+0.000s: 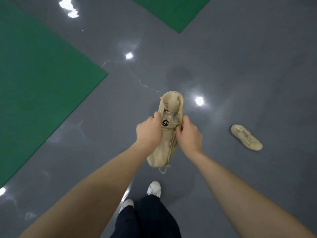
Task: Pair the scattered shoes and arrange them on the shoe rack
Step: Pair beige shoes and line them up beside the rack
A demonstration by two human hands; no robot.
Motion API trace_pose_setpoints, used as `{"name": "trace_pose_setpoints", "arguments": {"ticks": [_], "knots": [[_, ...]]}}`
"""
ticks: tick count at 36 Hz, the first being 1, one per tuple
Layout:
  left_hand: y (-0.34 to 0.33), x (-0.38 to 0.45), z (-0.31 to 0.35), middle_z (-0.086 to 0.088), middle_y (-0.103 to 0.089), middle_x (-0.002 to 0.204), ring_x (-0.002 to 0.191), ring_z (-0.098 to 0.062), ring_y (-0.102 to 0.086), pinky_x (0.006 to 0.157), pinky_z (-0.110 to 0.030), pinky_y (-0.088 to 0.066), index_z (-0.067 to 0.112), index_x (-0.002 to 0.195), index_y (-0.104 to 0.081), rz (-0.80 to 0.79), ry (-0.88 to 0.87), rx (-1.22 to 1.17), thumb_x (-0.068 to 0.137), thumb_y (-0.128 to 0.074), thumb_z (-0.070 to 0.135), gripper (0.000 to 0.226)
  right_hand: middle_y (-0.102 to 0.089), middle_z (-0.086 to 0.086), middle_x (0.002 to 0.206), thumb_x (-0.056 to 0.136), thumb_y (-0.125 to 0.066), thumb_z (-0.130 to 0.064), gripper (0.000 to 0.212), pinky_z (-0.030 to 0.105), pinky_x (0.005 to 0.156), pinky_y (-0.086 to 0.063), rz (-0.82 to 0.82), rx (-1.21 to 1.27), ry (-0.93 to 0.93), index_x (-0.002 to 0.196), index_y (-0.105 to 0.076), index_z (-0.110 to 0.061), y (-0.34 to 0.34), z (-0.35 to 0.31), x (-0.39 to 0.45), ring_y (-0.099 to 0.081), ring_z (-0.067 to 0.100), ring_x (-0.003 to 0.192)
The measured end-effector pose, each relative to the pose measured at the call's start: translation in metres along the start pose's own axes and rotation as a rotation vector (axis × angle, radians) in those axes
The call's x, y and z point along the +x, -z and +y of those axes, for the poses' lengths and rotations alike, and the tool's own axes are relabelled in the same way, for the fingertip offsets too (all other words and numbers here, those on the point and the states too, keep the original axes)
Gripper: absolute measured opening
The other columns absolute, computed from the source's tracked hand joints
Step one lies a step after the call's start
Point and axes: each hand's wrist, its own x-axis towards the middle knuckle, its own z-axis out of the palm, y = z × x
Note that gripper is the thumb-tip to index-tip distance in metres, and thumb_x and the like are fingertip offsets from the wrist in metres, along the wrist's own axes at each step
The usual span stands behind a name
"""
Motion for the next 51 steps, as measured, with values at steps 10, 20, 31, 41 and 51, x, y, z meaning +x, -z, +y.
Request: {"name": "trace_pose_setpoints", "arguments": {"ticks": [10, 20, 31, 41, 51], "knots": [[0.071, 0.033, 0.097, 0.001, -0.057, 0.083, 0.068, -0.023, -0.051, 0.051, -0.025, -0.021, 0.013, 0.101, -0.042, 0.065, -0.255, 0.147, 0.095, -0.042, 0.01, 0.007, -0.062, 0.01, 0.091, 0.094, -0.039, -0.016, 0.004, 0.033, 0.061, -0.029, 0.097, -0.098, -0.114, 0.095, -0.039, -0.012, 0.115, 0.026, 0.021, -0.058, 0.035, 0.085], [0.137, 0.072, 0.189, -0.002, -0.059, 0.107, 0.093, -0.024, -0.06, 0.068, -0.027, -0.03, 0.014, 0.111, -0.044, 0.08, -0.495, 0.179, 0.097, -0.042, 0.014, 0.014, -0.064, 0.009, 0.098, 0.094, -0.038, -0.018, 0.014, 0.035, 0.069, -0.028, 0.224, -0.113, -0.308, 0.103, -0.045, -0.01, 0.21, 0.049, 0.055, -0.06, 0.034, 0.089], [0.165, 0.121, 0.298, -0.004, -0.056, 0.095, 0.085, -0.029, -0.058, 0.068, -0.03, -0.034, 0.011, 0.104, -0.044, -0.03, -0.646, 0.093, 0.098, -0.038, 0.014, 0.009, -0.063, 0.01, 0.098, 0.094, -0.038, -0.016, 0.011, 0.034, 0.07, -0.028, 0.315, -0.025, -0.473, 0.1, -0.045, -0.011, 0.284, 0.102, 0.098, -0.059, 0.034, 0.09], [0.108, 0.137, 0.37, 0.001, -0.04, 0.07, 0.067, -0.026, -0.04, 0.054, -0.03, -0.028, 0.012, 0.079, -0.032, -0.172, -0.617, -0.118, 0.092, -0.037, 0.009, 0.015, -0.056, 0.007, 0.081, 0.095, -0.039, -0.019, 0.014, 0.033, 0.06, -0.033, 0.305, 0.261, -0.564, 0.099, -0.048, -0.009, 0.269, 0.202, 0.12, -0.057, 0.033, 0.078], [0.026, 0.164, 0.48, 0.0, -0.042, 0.071, 0.068, -0.028, -0.043, 0.055, -0.032, -0.028, 0.012, 0.081, -0.032, -0.188, -0.563, -0.061, 0.09, -0.039, 0.008, 0.013, -0.063, 0.009, 0.086, 0.096, -0.043, -0.024, 0.016, 0.041, 0.064, -0.046, 0.289, 0.4, -0.497, 0.098, -0.051, -0.011, 0.27, 0.342, 0.16, -0.059, 0.034, 0.079]]}}
